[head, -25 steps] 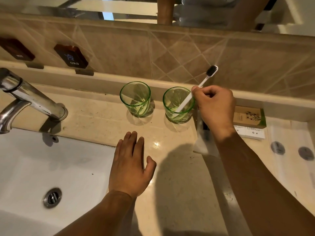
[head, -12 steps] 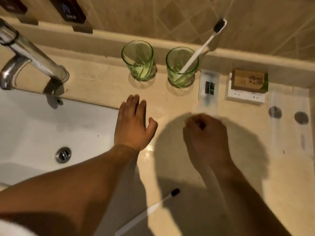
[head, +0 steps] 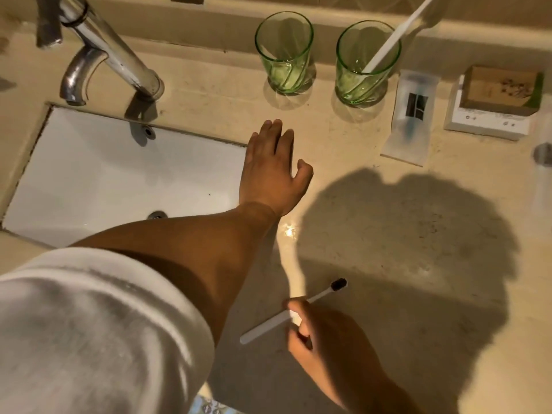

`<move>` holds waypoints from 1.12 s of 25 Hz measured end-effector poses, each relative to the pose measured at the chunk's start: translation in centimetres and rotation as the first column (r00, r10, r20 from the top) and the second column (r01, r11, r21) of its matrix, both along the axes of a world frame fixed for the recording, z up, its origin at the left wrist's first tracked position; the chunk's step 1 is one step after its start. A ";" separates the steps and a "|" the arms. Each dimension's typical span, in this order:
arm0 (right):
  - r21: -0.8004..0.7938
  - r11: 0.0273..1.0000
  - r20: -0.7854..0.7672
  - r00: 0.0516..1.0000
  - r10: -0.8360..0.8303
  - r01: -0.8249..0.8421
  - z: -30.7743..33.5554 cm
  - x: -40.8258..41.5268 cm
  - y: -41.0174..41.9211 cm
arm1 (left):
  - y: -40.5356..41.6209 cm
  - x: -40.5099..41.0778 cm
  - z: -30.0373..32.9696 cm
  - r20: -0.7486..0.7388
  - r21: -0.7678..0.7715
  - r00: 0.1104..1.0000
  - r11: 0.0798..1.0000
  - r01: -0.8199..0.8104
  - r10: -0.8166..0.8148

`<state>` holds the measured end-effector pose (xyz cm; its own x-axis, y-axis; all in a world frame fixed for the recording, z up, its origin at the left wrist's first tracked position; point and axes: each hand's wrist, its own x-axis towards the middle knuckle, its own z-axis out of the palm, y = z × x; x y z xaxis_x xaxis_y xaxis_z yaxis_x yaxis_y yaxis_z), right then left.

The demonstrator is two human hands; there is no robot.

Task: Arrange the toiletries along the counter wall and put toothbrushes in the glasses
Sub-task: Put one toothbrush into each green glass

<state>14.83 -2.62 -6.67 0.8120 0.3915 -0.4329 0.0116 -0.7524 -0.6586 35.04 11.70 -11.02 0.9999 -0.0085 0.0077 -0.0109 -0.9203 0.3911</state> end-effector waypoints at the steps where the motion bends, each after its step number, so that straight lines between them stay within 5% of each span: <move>1: -0.047 0.999 0.034 0.999 0.015 -0.014 -0.5 -0.2 0.2 | 0.0 0.0 0.0 0.001 -0.004 1.000 1.000 -0.004 0.004; 8: -0.058 0.998 0.130 0.991 -0.032 0.040 -0.7 2.5 -3.0 | -0.1 0.1 0.1 -0.008 -0.015 1.000 1.000 -0.010 0.010; 12: -0.003 0.972 0.225 0.947 -0.228 0.235 0.3 6.6 -5.8 | -0.2 0.0 0.2 -0.017 -0.001 1.000 1.000 -0.003 0.003; 16: 0.196 0.811 0.131 0.805 -0.578 0.551 2.0 11.8 -6.8 | 0.0 0.2 0.2 -0.018 -0.002 1.000 1.000 -0.019 0.019; 20: 0.432 0.709 0.159 0.726 -0.669 0.558 3.8 17.3 -4.6 | -0.1 0.2 0.2 -0.030 0.034 1.000 0.999 0.001 0.000; 23: 0.648 0.539 -0.012 0.716 -0.699 0.537 5.5 21.7 -2.1 | 0.1 0.5 0.2 -0.060 0.064 0.998 0.998 -0.010 0.014; 28: 0.743 0.414 -0.117 0.711 -0.694 0.527 6.9 27.6 1.0 | -0.1 0.3 0.3 -0.036 0.028 0.999 0.999 -0.021 0.022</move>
